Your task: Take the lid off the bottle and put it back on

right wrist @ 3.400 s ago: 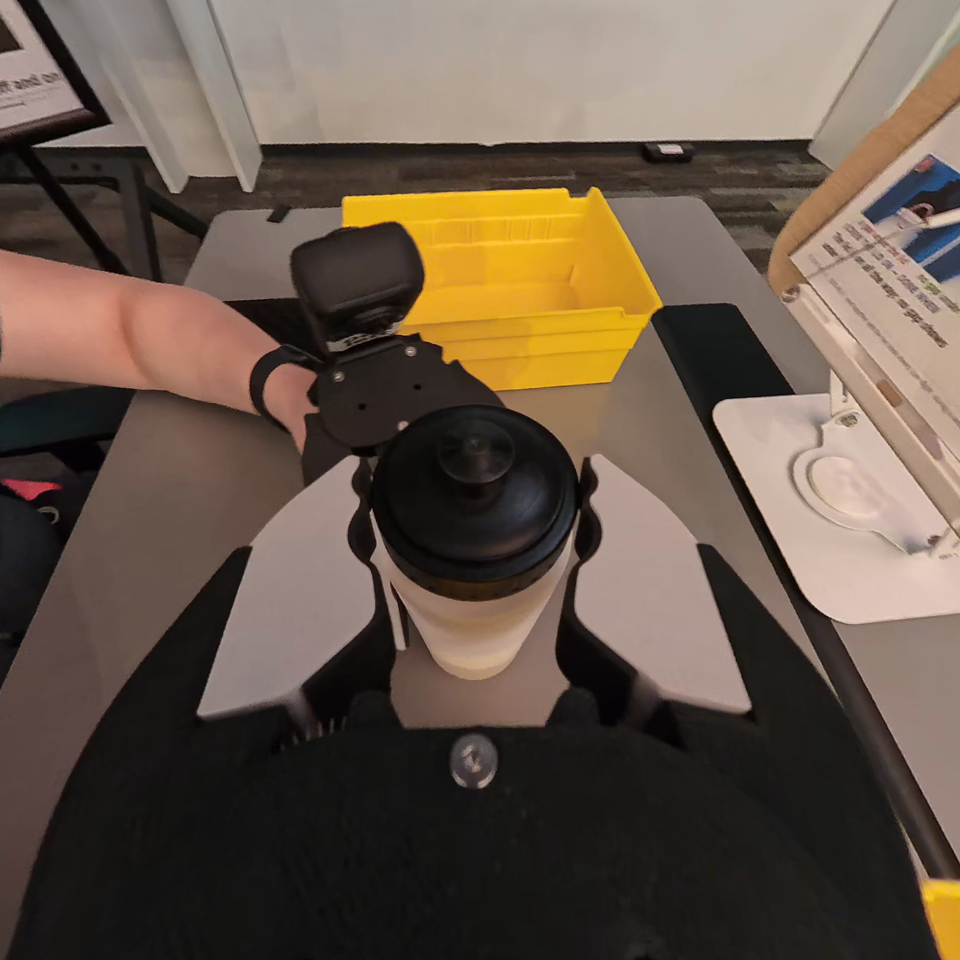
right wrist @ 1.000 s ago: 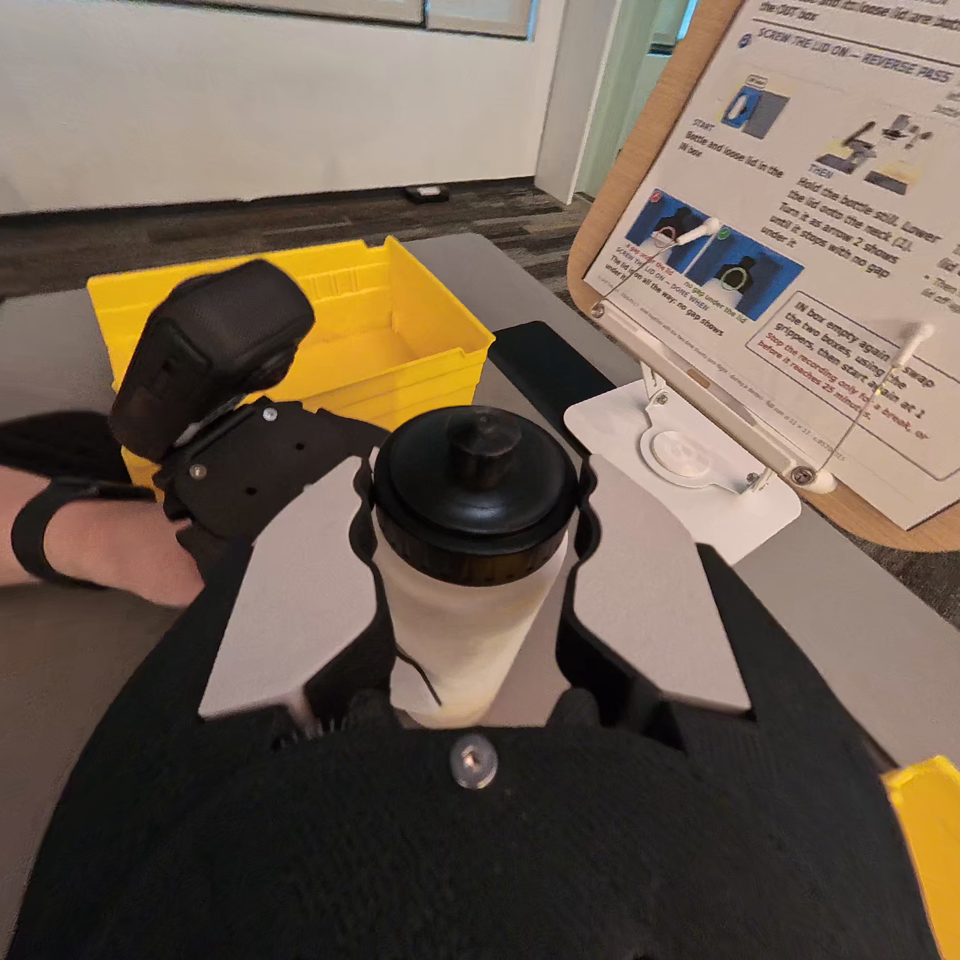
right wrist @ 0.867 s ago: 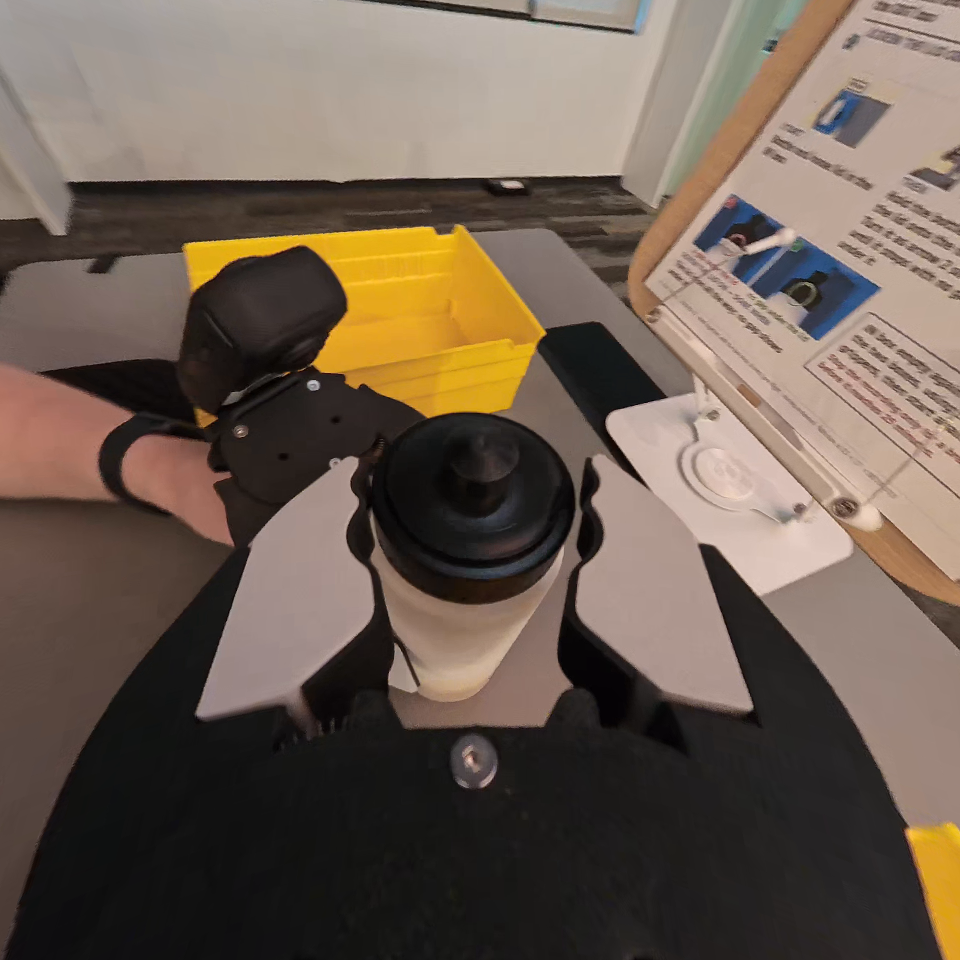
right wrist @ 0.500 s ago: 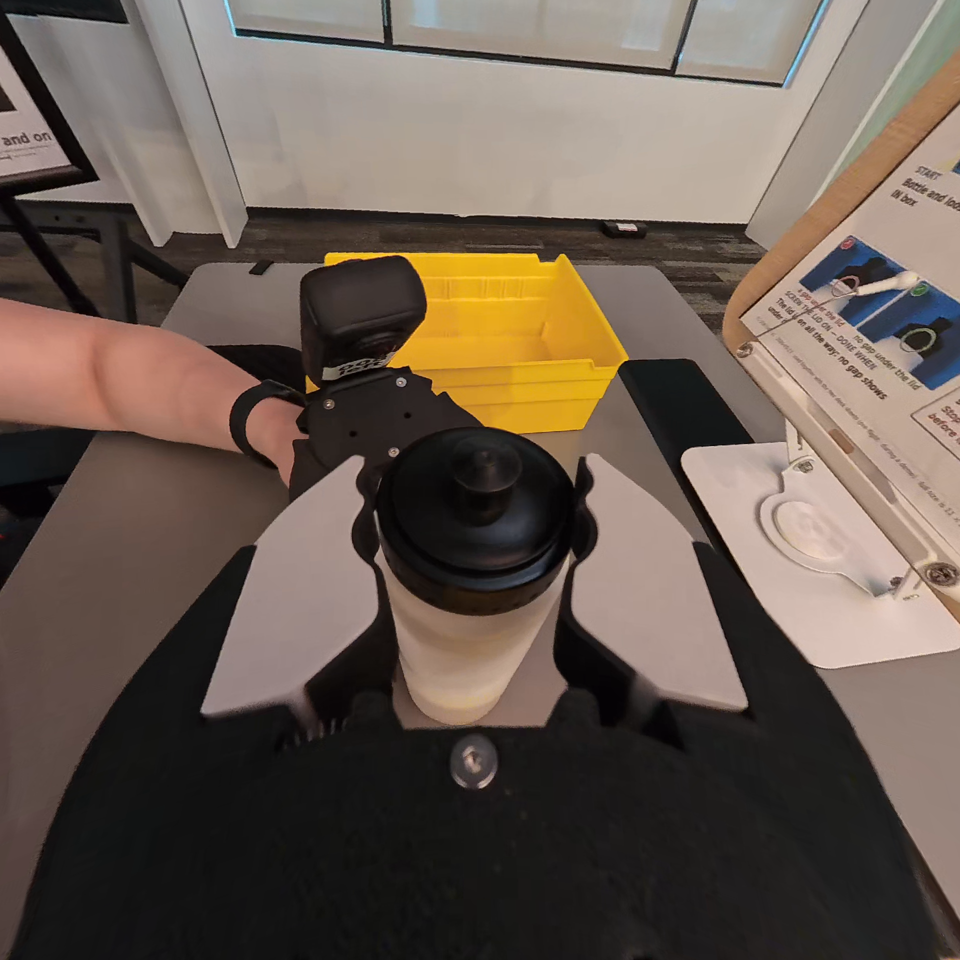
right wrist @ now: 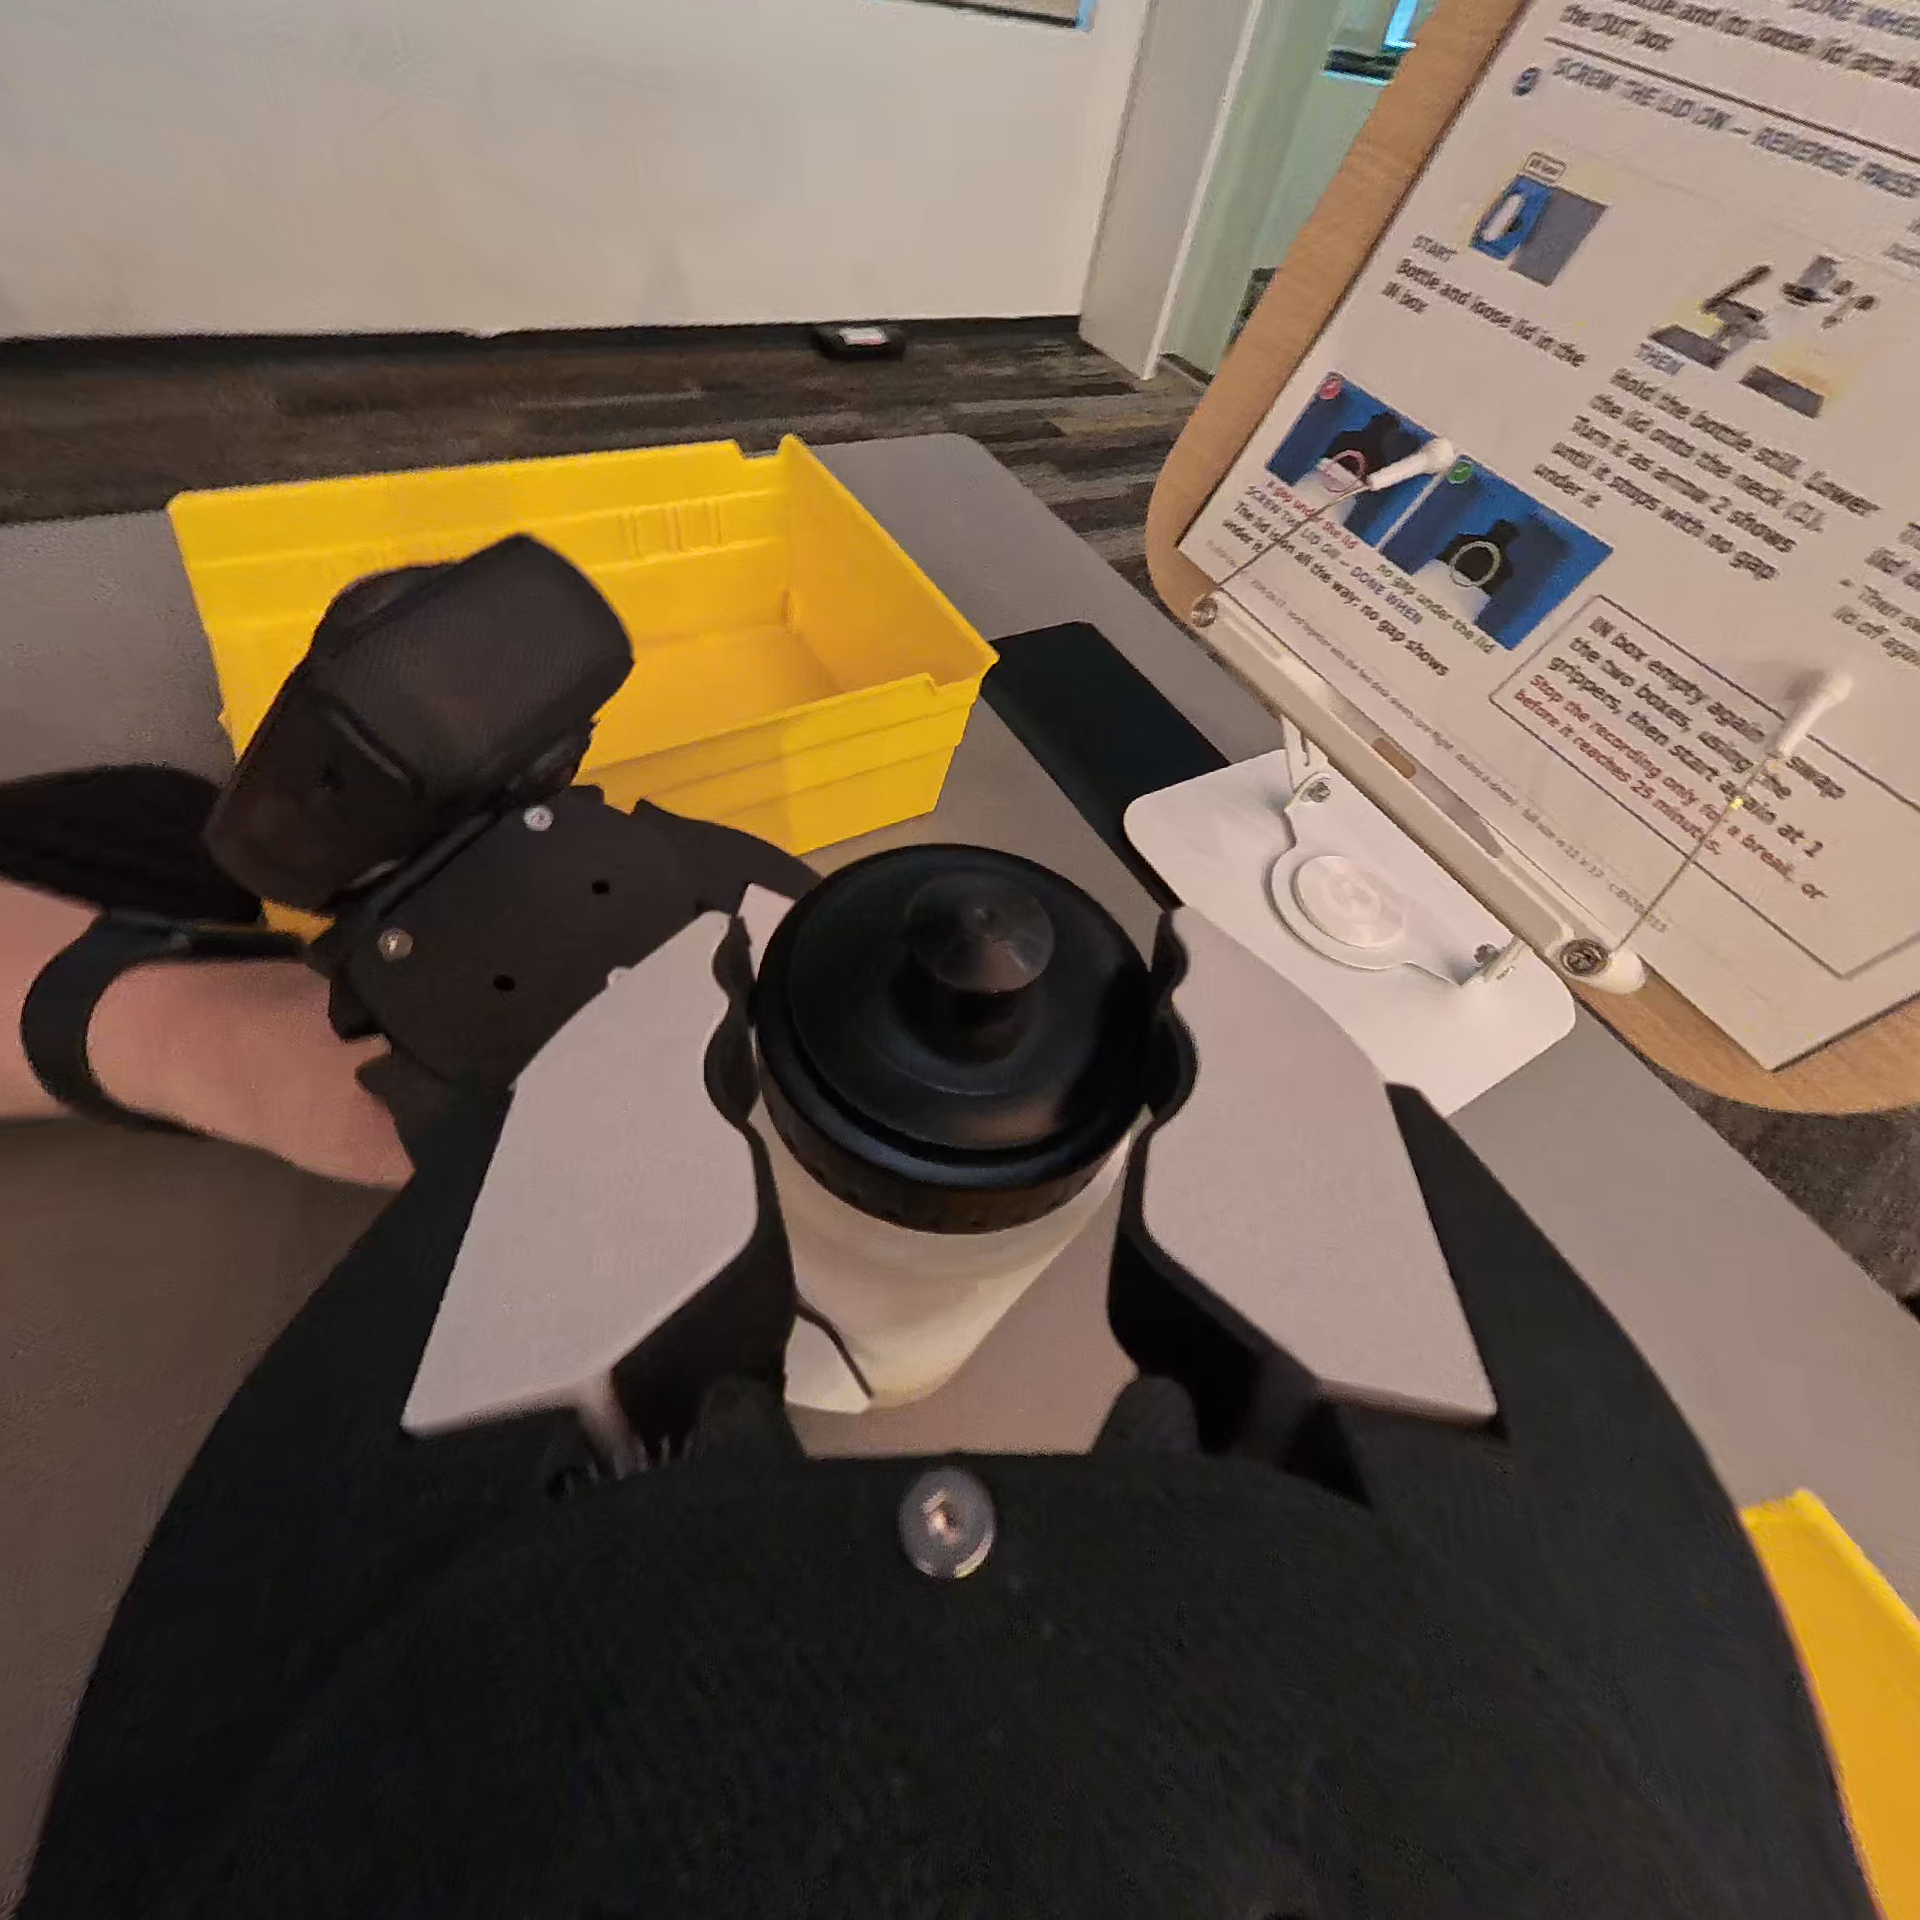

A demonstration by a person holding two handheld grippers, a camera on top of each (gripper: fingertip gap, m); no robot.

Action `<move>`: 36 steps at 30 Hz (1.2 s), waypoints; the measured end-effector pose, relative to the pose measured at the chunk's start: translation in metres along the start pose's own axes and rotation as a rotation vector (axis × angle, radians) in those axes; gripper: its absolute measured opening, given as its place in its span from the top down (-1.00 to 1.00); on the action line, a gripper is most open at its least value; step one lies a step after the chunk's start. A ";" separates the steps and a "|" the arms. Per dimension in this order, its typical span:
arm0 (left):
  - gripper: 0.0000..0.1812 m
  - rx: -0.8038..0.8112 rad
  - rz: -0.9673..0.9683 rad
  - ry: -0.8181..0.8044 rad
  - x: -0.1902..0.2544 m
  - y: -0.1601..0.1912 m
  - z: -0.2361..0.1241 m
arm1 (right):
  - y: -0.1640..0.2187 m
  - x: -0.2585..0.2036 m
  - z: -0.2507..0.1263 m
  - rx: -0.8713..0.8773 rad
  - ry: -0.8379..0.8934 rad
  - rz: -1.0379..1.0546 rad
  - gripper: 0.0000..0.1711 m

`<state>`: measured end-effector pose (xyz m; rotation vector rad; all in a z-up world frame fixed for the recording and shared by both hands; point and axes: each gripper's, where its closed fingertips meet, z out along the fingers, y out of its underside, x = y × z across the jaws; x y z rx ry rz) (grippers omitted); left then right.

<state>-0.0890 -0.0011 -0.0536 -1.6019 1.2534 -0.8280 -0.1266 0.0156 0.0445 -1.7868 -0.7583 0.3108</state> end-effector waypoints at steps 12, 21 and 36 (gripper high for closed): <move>0.05 0.007 0.028 0.107 0.013 -0.001 0.000 | 0.007 -0.007 -0.019 0.058 -0.302 -0.003 0.13; 0.05 -0.006 -0.033 -0.075 -0.012 0.001 -0.003 | 0.002 0.005 0.001 0.018 0.001 0.132 0.13; 0.05 0.016 0.009 0.069 0.011 -0.001 0.002 | 0.013 -0.008 -0.009 0.023 -0.306 0.070 0.09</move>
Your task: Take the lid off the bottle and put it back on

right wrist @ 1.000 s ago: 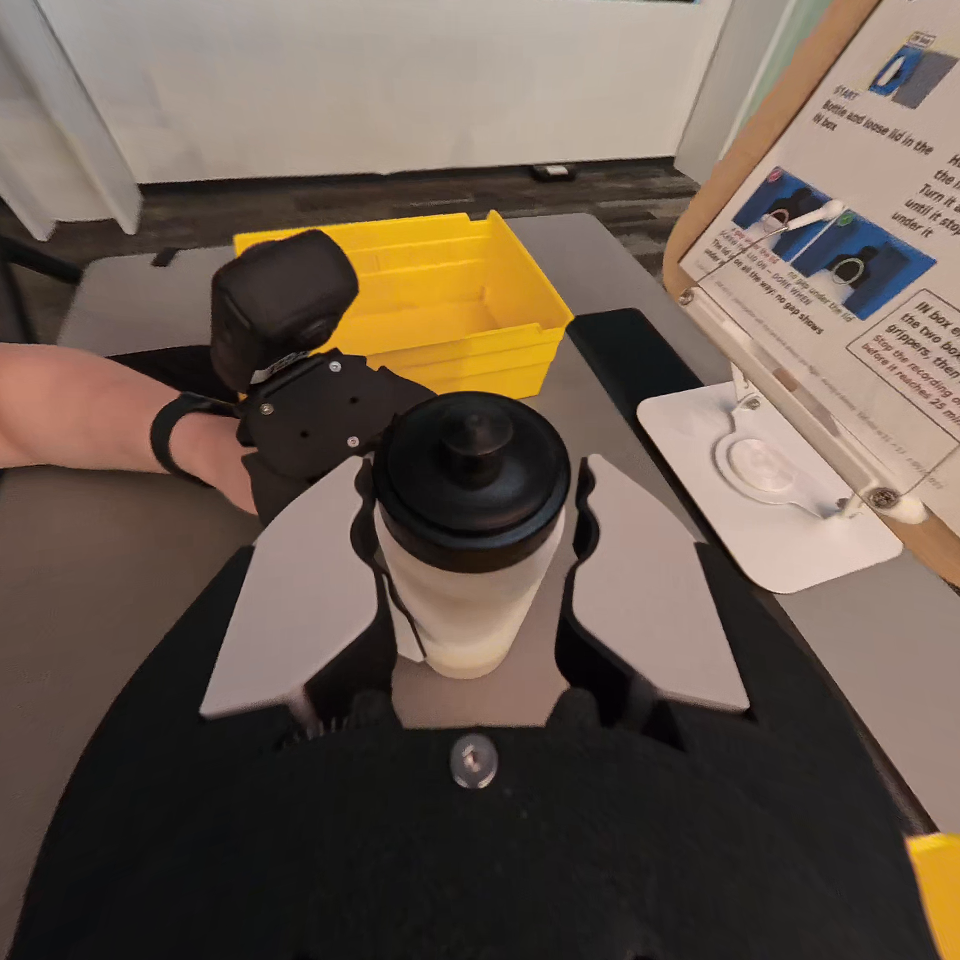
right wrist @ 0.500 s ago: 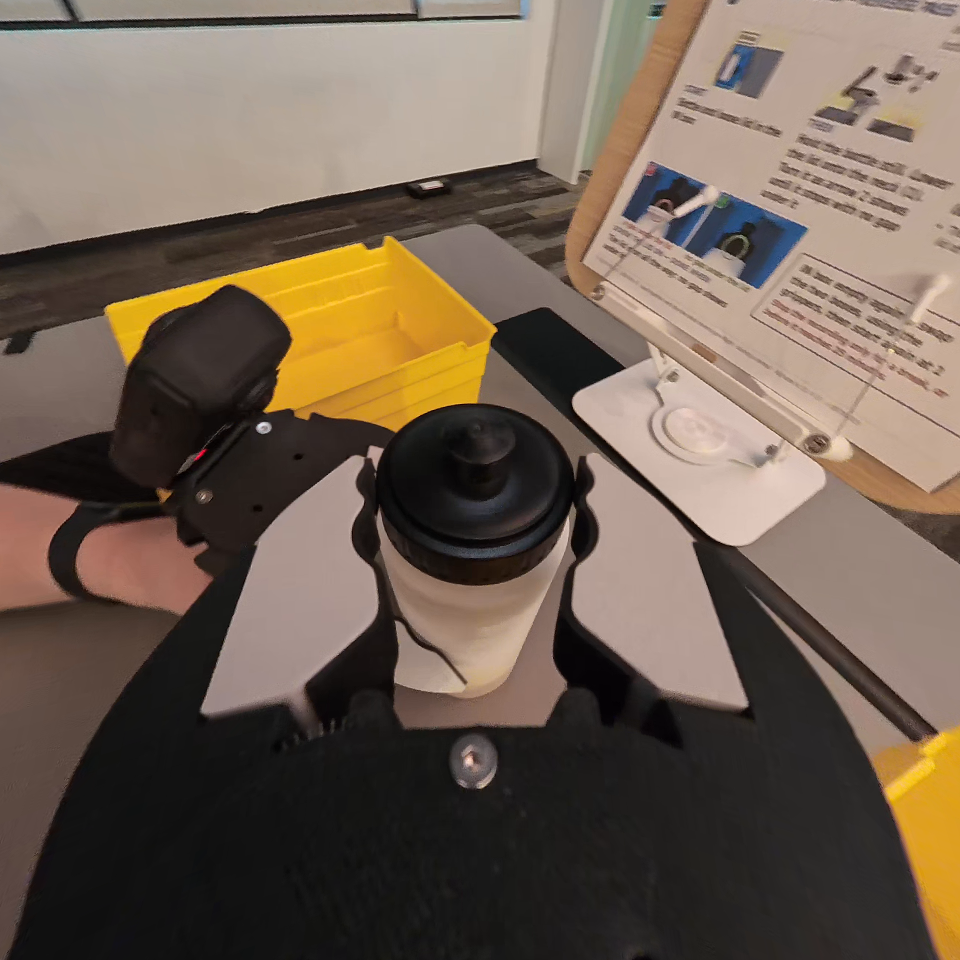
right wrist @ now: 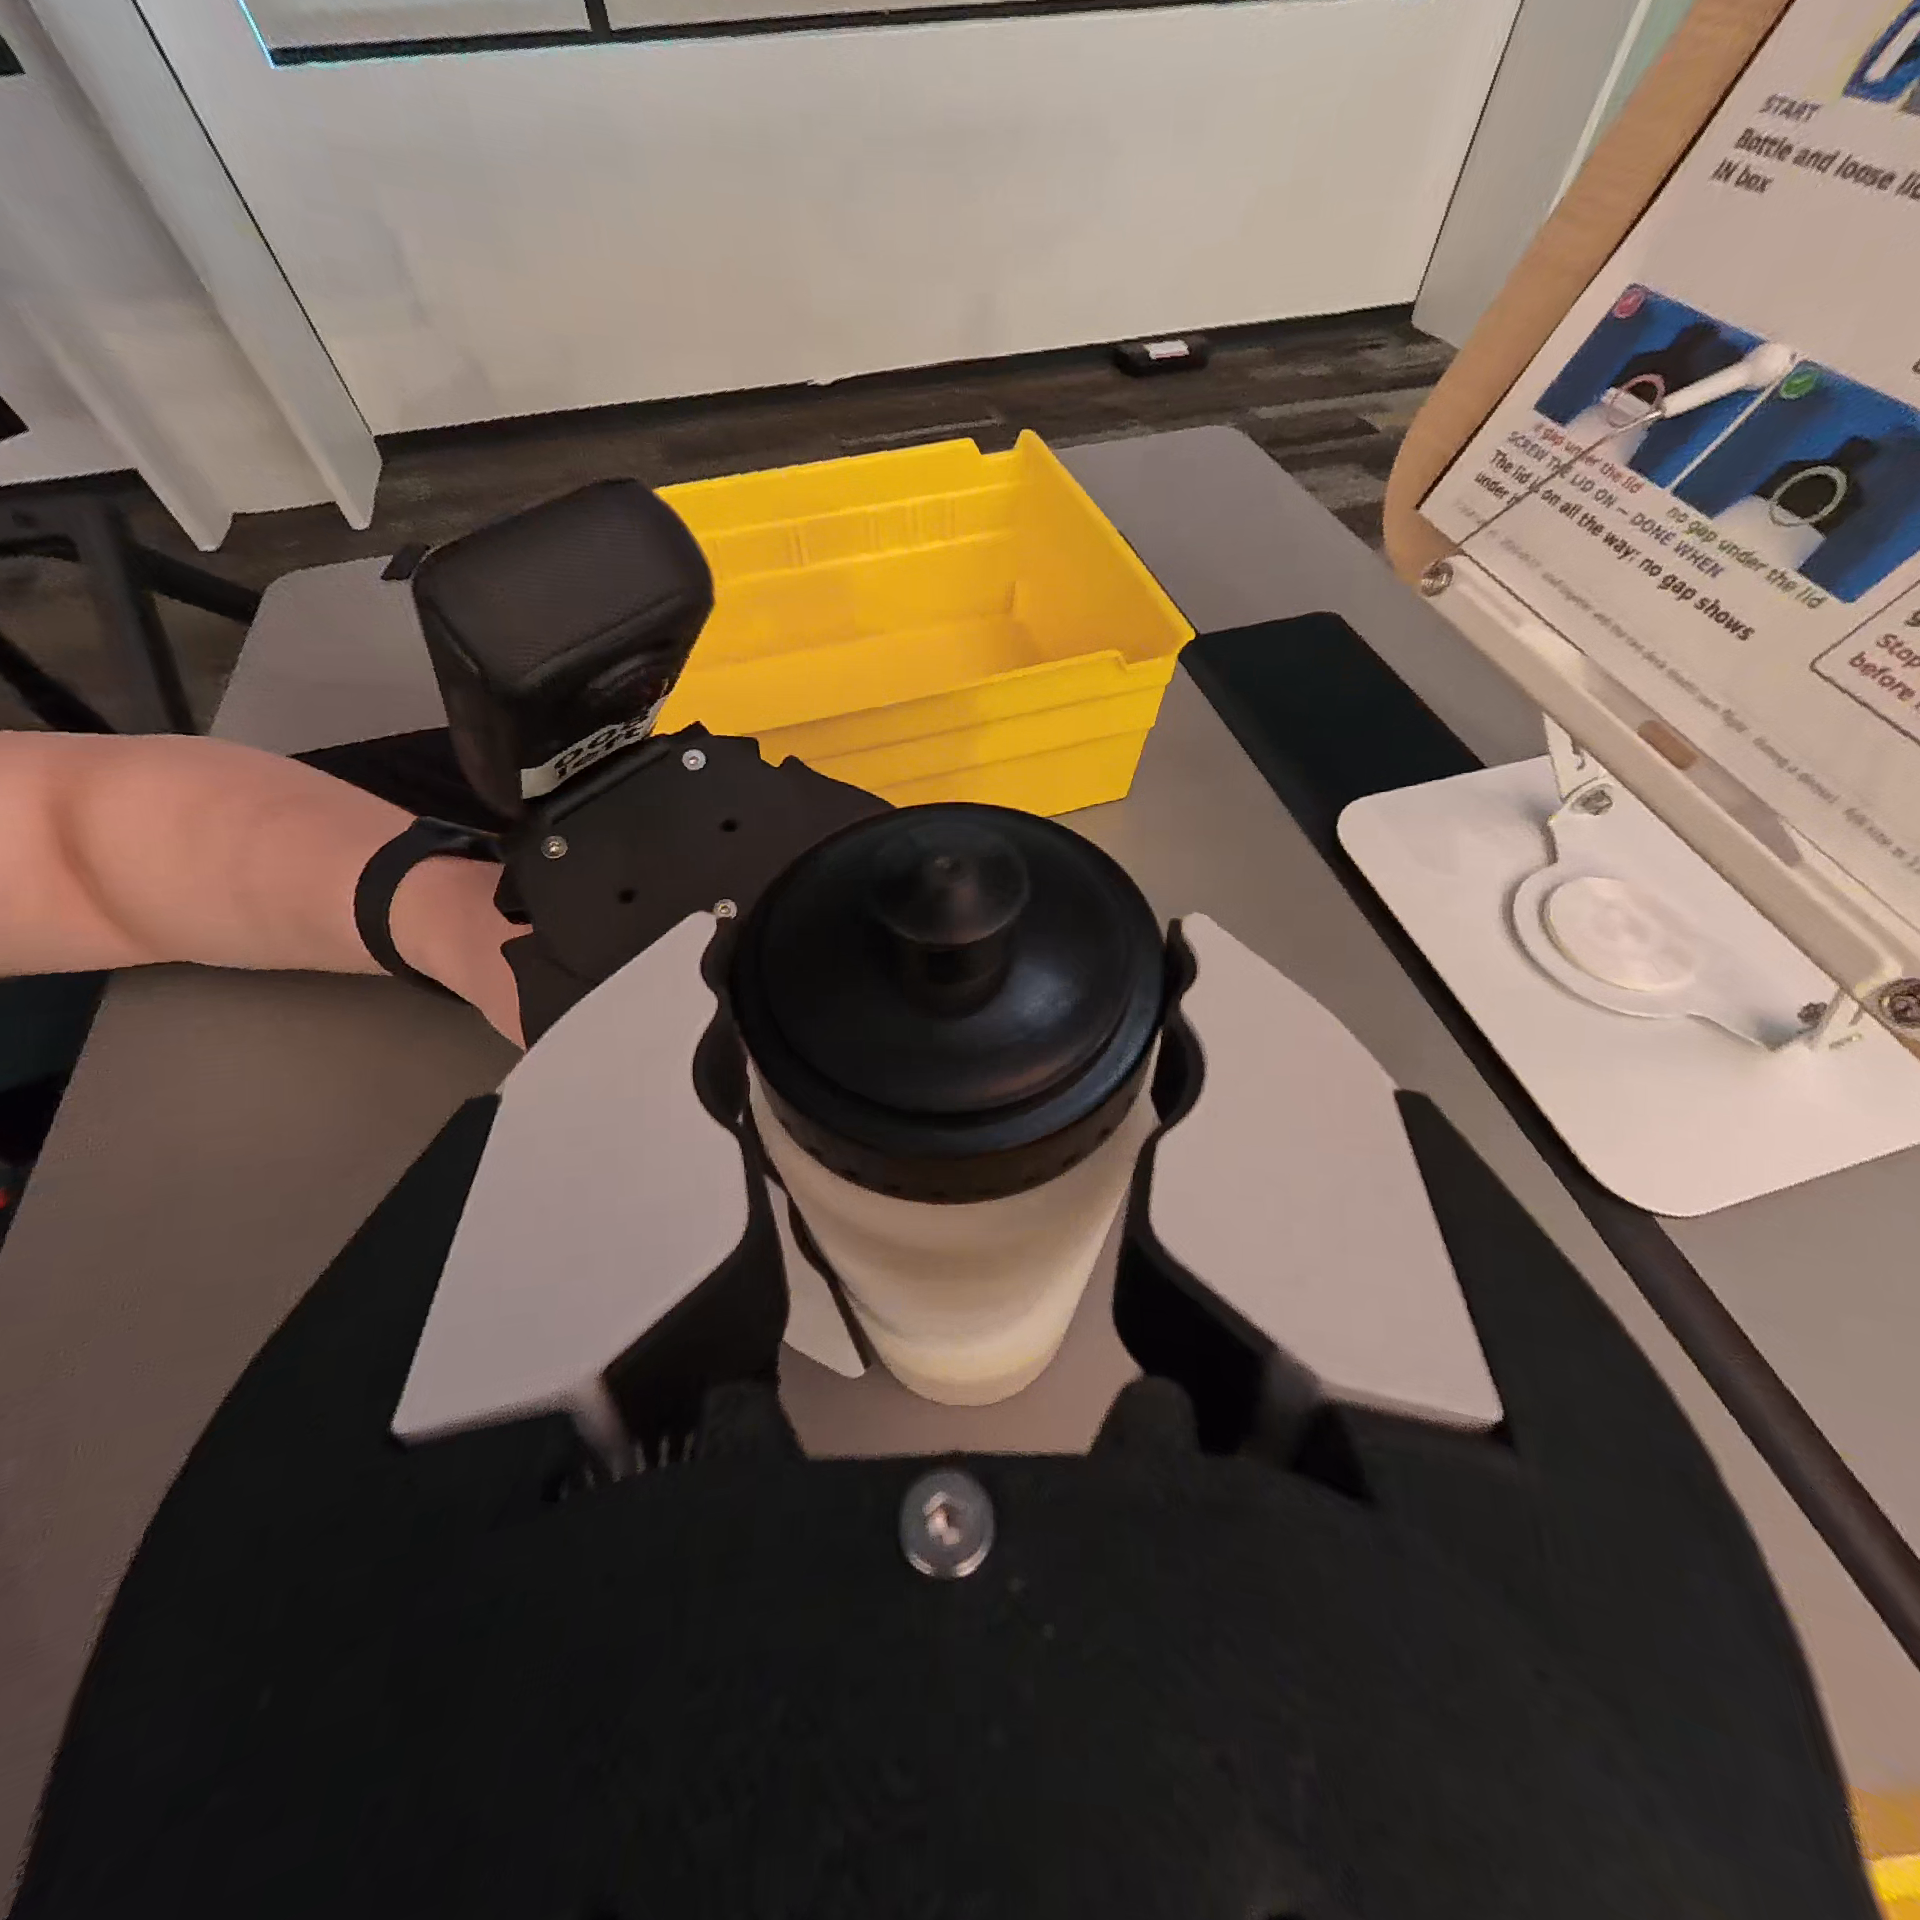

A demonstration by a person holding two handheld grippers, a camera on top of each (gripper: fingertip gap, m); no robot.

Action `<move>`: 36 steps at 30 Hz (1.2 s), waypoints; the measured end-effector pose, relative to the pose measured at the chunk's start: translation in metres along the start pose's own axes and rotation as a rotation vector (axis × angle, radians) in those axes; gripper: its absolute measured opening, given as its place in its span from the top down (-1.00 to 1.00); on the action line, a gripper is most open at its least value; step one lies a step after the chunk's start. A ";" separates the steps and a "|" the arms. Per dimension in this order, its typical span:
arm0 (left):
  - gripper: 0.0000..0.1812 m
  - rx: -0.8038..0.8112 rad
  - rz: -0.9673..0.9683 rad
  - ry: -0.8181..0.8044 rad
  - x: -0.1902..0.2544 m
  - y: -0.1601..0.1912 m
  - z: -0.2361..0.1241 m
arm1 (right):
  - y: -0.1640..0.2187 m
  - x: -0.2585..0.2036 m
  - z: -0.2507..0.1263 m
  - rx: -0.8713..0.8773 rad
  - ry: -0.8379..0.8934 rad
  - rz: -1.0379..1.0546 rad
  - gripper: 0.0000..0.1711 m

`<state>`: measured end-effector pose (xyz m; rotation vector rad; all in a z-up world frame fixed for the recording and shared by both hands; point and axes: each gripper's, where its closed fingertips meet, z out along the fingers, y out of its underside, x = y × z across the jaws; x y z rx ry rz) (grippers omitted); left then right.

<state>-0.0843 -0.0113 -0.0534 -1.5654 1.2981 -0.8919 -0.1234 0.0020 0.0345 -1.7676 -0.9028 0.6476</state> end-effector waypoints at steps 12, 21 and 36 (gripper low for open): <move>0.05 -0.040 -0.058 -0.207 -0.026 0.004 -0.008 | -0.008 0.017 0.017 0.062 0.380 0.115 0.08; 0.05 -0.020 -0.035 -0.113 -0.019 0.002 -0.004 | -0.001 0.014 0.004 -0.005 0.141 0.013 0.02; 0.05 -0.025 -0.081 -0.220 -0.033 0.004 -0.009 | -0.014 0.016 0.011 0.105 0.240 0.121 0.16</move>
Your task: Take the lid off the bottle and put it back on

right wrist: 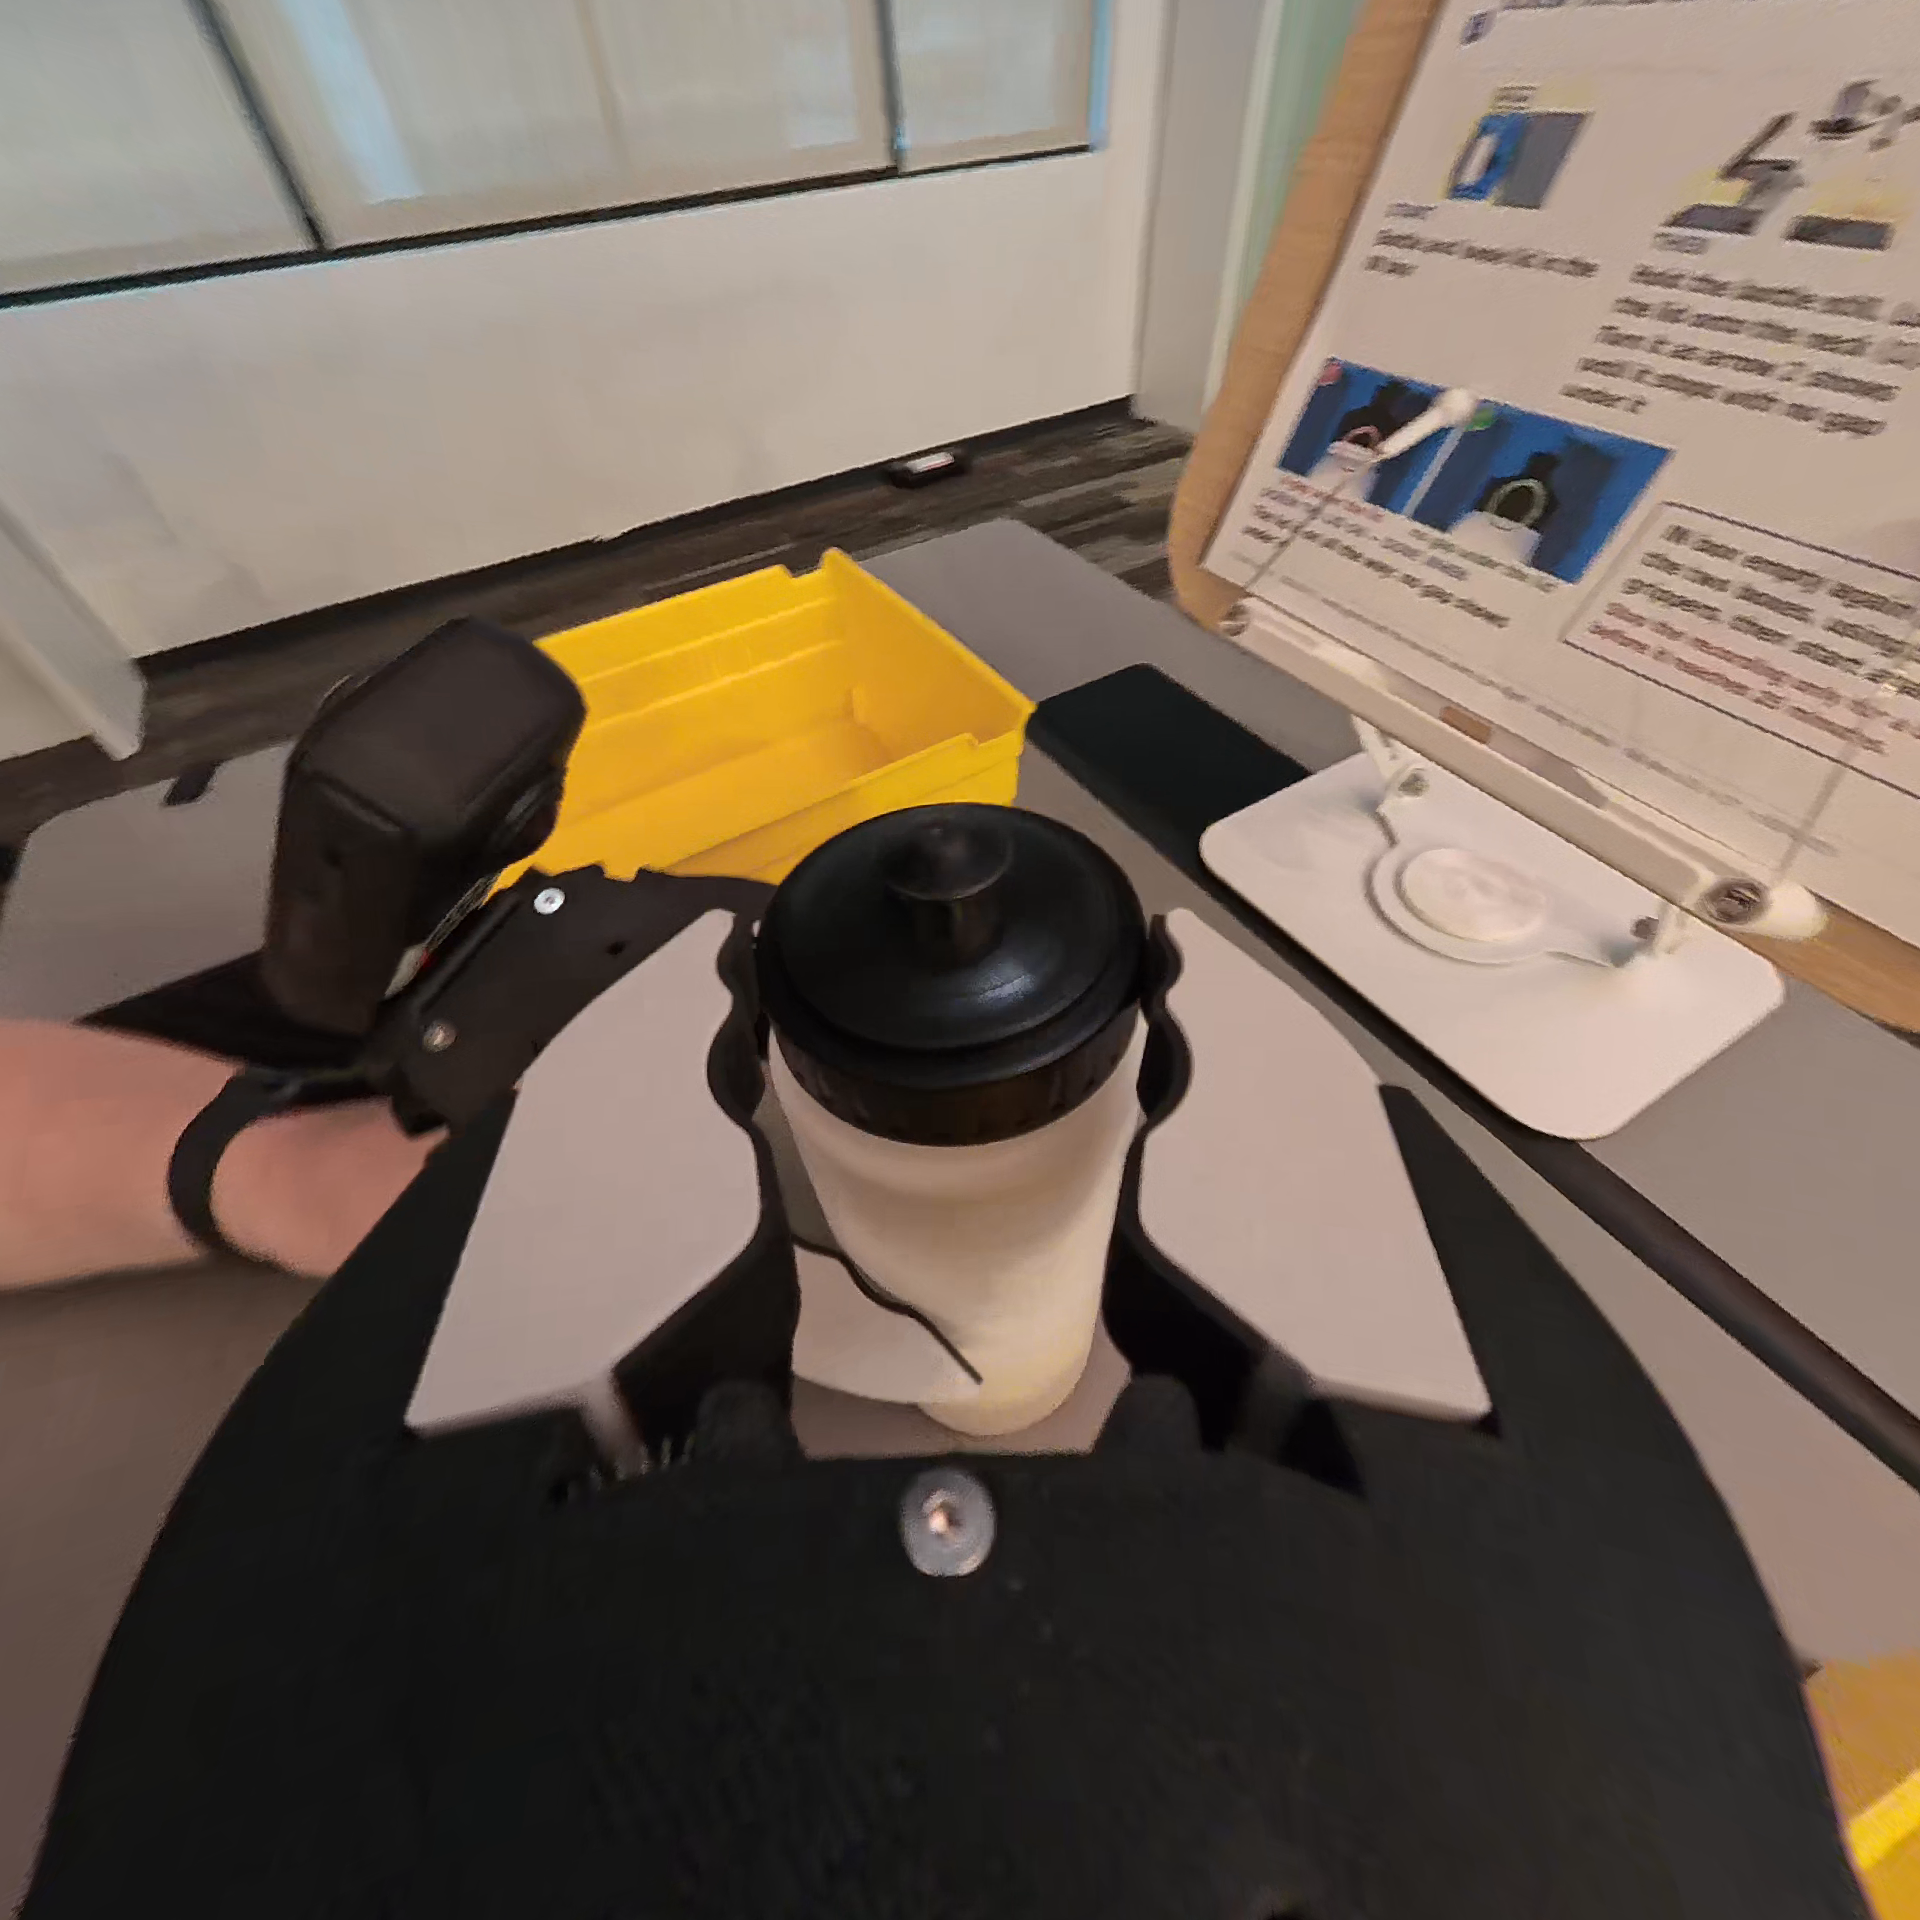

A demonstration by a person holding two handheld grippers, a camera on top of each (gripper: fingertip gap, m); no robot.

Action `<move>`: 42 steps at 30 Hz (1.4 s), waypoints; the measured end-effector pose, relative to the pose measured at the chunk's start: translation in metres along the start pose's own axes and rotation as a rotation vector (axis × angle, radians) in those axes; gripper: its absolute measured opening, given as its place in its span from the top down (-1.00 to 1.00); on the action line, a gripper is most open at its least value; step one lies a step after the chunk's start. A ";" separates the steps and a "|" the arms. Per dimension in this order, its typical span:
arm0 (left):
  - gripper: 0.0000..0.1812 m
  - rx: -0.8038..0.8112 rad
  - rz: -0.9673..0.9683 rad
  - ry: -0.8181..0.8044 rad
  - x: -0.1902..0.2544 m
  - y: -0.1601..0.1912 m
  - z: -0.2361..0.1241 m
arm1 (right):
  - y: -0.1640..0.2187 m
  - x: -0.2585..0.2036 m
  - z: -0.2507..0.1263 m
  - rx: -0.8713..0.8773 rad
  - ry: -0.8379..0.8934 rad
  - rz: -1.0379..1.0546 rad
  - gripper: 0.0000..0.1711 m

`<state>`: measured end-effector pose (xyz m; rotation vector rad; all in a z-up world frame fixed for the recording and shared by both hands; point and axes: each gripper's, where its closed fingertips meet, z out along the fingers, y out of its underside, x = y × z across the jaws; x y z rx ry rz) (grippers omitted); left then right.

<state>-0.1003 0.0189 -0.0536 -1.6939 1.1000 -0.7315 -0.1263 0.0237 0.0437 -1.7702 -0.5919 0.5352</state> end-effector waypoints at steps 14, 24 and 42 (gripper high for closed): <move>0.05 0.009 0.040 0.073 0.012 -0.001 0.003 | -0.004 0.004 -0.015 0.009 -0.132 -0.057 0.08; 0.05 0.010 0.024 0.075 0.013 -0.001 0.003 | -0.002 -0.004 -0.012 0.014 -0.169 -0.071 0.17; 0.05 0.004 0.035 0.086 0.010 0.000 0.002 | -0.007 0.001 -0.016 0.048 -0.188 0.001 0.09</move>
